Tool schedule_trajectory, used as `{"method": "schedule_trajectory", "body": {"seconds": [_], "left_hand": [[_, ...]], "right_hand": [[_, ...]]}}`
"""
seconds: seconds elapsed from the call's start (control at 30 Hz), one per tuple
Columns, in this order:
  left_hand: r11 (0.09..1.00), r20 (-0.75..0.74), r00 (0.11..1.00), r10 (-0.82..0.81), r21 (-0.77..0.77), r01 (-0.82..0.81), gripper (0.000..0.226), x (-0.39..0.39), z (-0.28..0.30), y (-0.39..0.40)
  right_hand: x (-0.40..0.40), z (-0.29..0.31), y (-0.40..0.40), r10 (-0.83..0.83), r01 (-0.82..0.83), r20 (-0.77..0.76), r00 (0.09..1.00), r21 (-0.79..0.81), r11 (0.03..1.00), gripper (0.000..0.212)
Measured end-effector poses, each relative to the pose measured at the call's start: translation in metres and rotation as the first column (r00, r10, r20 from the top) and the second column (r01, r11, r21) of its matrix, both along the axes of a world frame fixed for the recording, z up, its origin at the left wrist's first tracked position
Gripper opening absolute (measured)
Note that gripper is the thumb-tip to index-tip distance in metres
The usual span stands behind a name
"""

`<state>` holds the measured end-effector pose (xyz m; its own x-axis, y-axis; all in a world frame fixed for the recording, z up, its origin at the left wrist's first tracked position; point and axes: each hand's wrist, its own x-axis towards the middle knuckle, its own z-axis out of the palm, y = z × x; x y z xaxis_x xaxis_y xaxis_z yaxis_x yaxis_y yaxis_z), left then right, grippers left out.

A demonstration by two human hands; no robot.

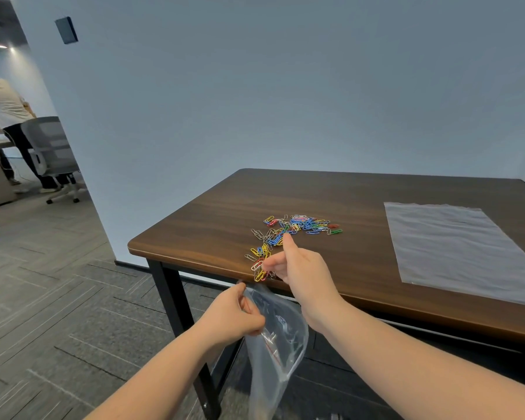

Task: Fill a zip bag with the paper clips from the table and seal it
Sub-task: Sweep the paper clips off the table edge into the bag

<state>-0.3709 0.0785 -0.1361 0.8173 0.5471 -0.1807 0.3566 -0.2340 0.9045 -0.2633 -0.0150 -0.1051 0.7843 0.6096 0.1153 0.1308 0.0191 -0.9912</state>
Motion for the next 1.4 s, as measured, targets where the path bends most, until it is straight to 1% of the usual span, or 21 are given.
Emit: {"method": "schedule_trajectory", "body": {"seconds": [0.13, 0.23, 0.27, 0.33, 0.43, 0.53, 0.73, 0.87, 0.93, 1.0, 1.07, 1.1, 1.13, 1.17, 1.2, 1.23, 1.27, 1.3, 1.33, 1.37, 1.4], "left_hand": [[1.000, 0.003, 1.000, 0.000, -0.007, 0.000, 0.091, 0.000, 0.001, 0.000], [1.000, 0.021, 1.000, -0.005, -0.012, 0.005, 0.090, -0.001, 0.001, -0.002], [1.000, 0.029, 1.000, -0.006, -0.022, 0.007, 0.090, -0.002, 0.001, -0.001], [0.999, 0.039, 0.999, -0.011, -0.040, 0.012, 0.088, -0.005, 0.003, 0.001], [0.998, 0.038, 0.999, -0.018, -0.052, 0.019, 0.086, -0.011, 0.006, 0.006], [0.999, 0.002, 0.999, -0.049, -0.018, 0.049, 0.086, -0.016, 0.010, 0.010], [0.997, -0.043, 0.997, -0.070, 0.009, 0.071, 0.088, -0.017, 0.016, 0.022], [0.997, -0.064, 0.995, -0.081, 0.004, 0.081, 0.091, -0.013, 0.014, 0.025], [0.997, -0.076, 0.994, -0.074, 0.023, 0.076, 0.088, -0.011, 0.011, 0.026], [0.997, -0.083, 0.995, -0.061, 0.033, 0.064, 0.086, -0.010, 0.007, 0.024], [0.998, -0.083, 0.995, -0.054, 0.041, 0.058, 0.084, -0.010, 0.005, 0.022], [0.997, -0.078, 0.996, -0.053, 0.045, 0.056, 0.083, -0.011, 0.004, 0.021], [0.997, -0.074, 0.996, -0.051, 0.053, 0.055, 0.080, -0.011, 0.004, 0.021], [0.996, -0.074, 0.996, -0.051, 0.065, 0.055, 0.076, -0.011, 0.004, 0.020], [0.995, -0.072, 0.996, -0.058, 0.075, 0.063, 0.072, -0.010, 0.004, 0.019], [0.994, -0.065, 0.995, -0.071, 0.078, 0.076, 0.067, -0.010, 0.005, 0.019], [0.993, -0.058, 0.995, -0.084, 0.075, 0.088, 0.061, -0.009, 0.006, 0.017], [0.993, -0.058, 0.994, -0.089, 0.073, 0.093, 0.053, -0.008, 0.006, 0.016], [0.993, -0.062, 0.995, -0.081, 0.077, 0.086, 0.046, -0.007, 0.006, 0.016], [0.994, -0.072, 0.995, -0.067, 0.084, 0.073, 0.040, -0.007, 0.006, 0.015], [0.994, -0.089, 0.995, -0.055, 0.090, 0.063, 0.036, -0.008, 0.007, 0.014]], "right_hand": [[0.006, 0.004, -0.007, -0.015, 0.015, -0.002, 1.000, 0.075, 0.997, 0.058], [0.027, 0.013, -0.005, -0.099, 0.097, 0.008, 0.995, 0.116, 0.989, 0.056], [0.036, 0.017, -0.002, -0.117, 0.112, 0.044, 0.992, 0.088, 0.990, 0.055], [0.053, 0.022, 0.005, -0.095, 0.096, 0.114, 0.989, 0.003, 0.995, 0.052], [0.071, 0.026, 0.016, -0.008, 0.024, 0.145, 0.989, -0.113, 0.993, 0.049], [0.075, 0.025, 0.029, 0.049, -0.016, 0.185, 0.981, -0.178, 0.984, 0.051], [0.074, 0.025, 0.051, 0.110, -0.056, 0.256, 0.961, -0.211, 0.976, 0.056], [0.074, 0.024, 0.059, 0.176, -0.110, 0.229, 0.957, -0.274, 0.955, 0.059], [0.072, 0.025, 0.056, 0.138, -0.063, 0.305, 0.942, -0.244, 0.968, 0.056], [0.068, 0.025, 0.048, 0.058, 0.004, 0.418, 0.907, -0.147, 0.989, 0.048], [0.059, 0.024, 0.034, 0.003, 0.037, 0.541, 0.841, -0.064, 0.997, 0.038], [0.053, 0.021, 0.024, -0.029, 0.044, 0.627, 0.778, -0.008, 0.999, 0.033], [0.045, 0.017, 0.013, -0.070, 0.029, 0.723, 0.687, 0.069, 0.997, 0.030], [0.037, 0.011, 0.000, -0.096, -0.021, 0.812, 0.576, 0.132, 0.991, 0.028], [0.029, 0.003, -0.013, -0.090, -0.093, 0.882, 0.462, 0.149, 0.984, 0.026], [0.021, -0.008, -0.025, -0.042, -0.172, 0.935, 0.351, 0.109, 0.979, 0.025], [0.014, -0.022, -0.034, 0.047, -0.230, 0.968, 0.248, 0.012, 0.973, 0.024], [0.008, -0.034, -0.042, 0.167, -0.248, 0.975, 0.148, -0.127, 0.961, 0.025], [0.005, -0.046, -0.046, 0.288, -0.221, 0.955, 0.066, -0.268, 0.938, 0.028], [0.006, -0.056, -0.048, 0.394, -0.150, 0.919, 0.013, -0.387, 0.910, 0.030], [0.009, -0.062, -0.047, 0.478, -0.066, 0.879, -0.007, -0.477, 0.876, 0.031]]}}
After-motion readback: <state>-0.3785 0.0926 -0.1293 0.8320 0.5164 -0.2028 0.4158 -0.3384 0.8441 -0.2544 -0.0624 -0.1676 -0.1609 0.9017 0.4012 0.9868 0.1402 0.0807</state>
